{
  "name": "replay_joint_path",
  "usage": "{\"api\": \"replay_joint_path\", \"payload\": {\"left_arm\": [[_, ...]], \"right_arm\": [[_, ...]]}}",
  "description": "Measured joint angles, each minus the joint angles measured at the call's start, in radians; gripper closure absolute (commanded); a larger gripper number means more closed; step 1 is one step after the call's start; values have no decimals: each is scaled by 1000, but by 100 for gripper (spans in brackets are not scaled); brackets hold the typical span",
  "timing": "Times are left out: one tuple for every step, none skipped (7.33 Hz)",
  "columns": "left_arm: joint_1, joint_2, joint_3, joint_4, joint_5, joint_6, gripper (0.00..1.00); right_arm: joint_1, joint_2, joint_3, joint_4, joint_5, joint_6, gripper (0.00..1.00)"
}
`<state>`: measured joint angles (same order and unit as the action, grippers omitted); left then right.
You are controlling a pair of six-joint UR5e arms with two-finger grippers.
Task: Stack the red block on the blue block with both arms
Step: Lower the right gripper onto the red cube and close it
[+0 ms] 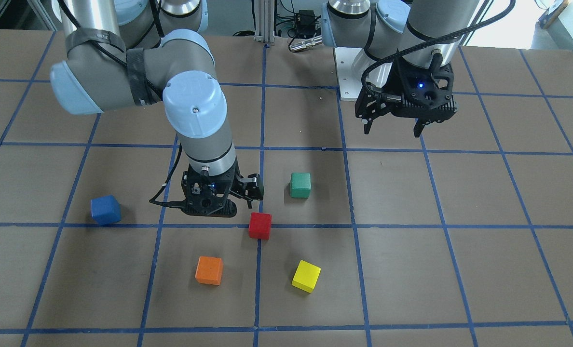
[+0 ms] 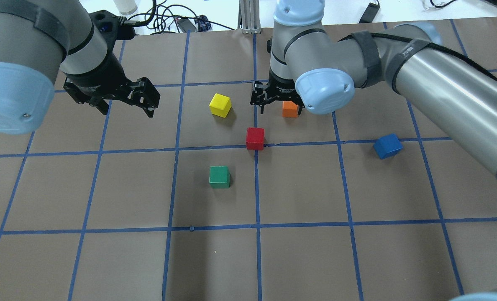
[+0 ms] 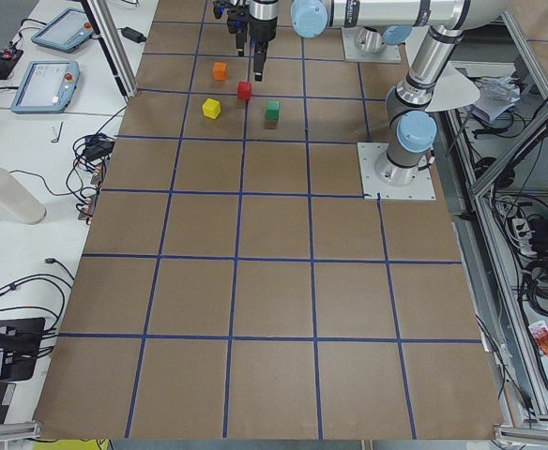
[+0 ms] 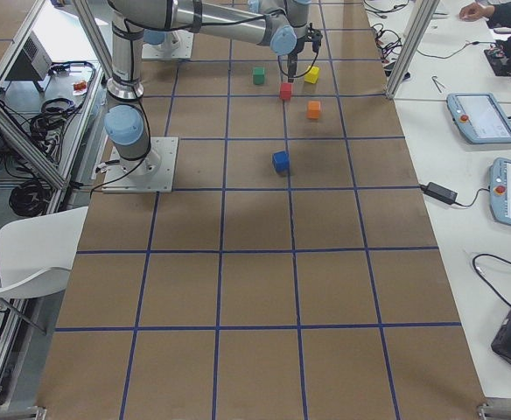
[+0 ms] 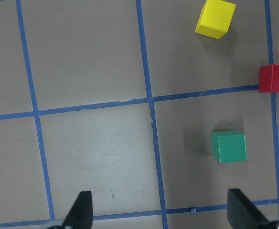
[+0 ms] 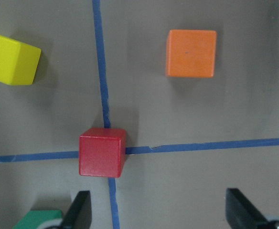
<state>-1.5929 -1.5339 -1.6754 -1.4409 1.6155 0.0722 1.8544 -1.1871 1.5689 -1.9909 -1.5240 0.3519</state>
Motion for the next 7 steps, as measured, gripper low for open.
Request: {"api": "replay_joint_path", "payload": {"left_arm": [[1, -4, 2, 0, 0, 0, 0], [2, -5, 1, 0, 0, 0, 0], [3, -5, -2, 1, 1, 0, 0], [3, -6, -4, 1, 1, 0, 0], [3, -7, -5, 1, 1, 0, 0], [2, -7, -6, 1, 3, 0, 0], [2, -8, -4, 1, 3, 0, 0]], "right_arm": [[18, 31, 0, -28, 3, 11, 0], [30, 60, 0, -54, 6, 15, 0], [37, 85, 0, -69, 7, 15, 0], [46, 112, 1, -82, 8, 14, 0], [58, 141, 1, -102, 9, 14, 0], [68, 159, 1, -127, 17, 14, 0], [74, 171, 1, -142, 35, 14, 0]]}}
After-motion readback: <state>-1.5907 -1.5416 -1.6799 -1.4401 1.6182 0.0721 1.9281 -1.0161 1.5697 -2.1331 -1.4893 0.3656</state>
